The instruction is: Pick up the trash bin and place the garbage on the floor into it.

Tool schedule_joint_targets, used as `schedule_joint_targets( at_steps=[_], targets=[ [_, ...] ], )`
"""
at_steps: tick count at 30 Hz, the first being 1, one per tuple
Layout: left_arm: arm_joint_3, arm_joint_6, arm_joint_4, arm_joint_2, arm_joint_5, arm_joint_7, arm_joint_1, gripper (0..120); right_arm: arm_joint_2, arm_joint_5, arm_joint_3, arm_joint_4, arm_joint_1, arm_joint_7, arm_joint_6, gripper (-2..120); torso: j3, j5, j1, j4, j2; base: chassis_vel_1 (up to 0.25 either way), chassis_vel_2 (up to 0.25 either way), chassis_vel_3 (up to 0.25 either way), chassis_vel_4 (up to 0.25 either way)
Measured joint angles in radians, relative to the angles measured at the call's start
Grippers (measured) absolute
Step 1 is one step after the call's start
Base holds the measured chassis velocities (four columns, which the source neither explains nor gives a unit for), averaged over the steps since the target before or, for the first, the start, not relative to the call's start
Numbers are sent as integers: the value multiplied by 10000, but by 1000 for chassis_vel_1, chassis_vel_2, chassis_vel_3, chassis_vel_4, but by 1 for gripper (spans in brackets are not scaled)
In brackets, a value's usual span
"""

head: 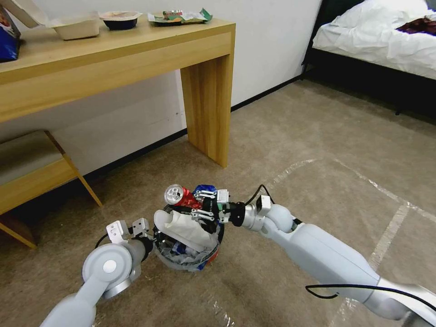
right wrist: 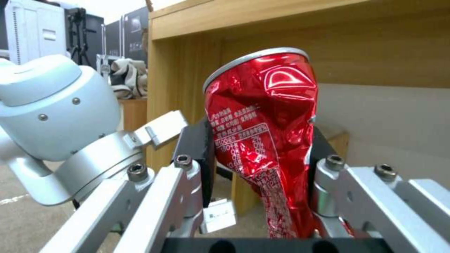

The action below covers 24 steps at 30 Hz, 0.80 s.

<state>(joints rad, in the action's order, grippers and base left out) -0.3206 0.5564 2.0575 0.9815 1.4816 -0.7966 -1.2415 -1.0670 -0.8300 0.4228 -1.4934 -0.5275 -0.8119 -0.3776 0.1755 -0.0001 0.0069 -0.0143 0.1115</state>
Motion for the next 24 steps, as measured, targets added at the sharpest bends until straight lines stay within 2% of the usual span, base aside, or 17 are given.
schedule_joint_targets(
  at_steps=[7, 9, 24],
  targets=[
    [73, 8, -5, 89, -91, 18, -27, 0, -504, 89, 215, 347, 100, -1, -51, 29, 0, 1, 0, 0, 0, 0, 0, 0, 0],
    [99, 14, 27, 107, -165, 27, -114, 0, -846, 195, 273, 702, 180, -20, -132, 29, 0, 0, 0, 0, 0, 0, 0, 0, 0],
    [10, 17, 255, 50, -231, 63, -371, 0, -1359, 479, 280, 1730, 349, -345, -371, 29, 1, 1, 0, 0, 0, 0, 0, 0, 0]
  ],
)
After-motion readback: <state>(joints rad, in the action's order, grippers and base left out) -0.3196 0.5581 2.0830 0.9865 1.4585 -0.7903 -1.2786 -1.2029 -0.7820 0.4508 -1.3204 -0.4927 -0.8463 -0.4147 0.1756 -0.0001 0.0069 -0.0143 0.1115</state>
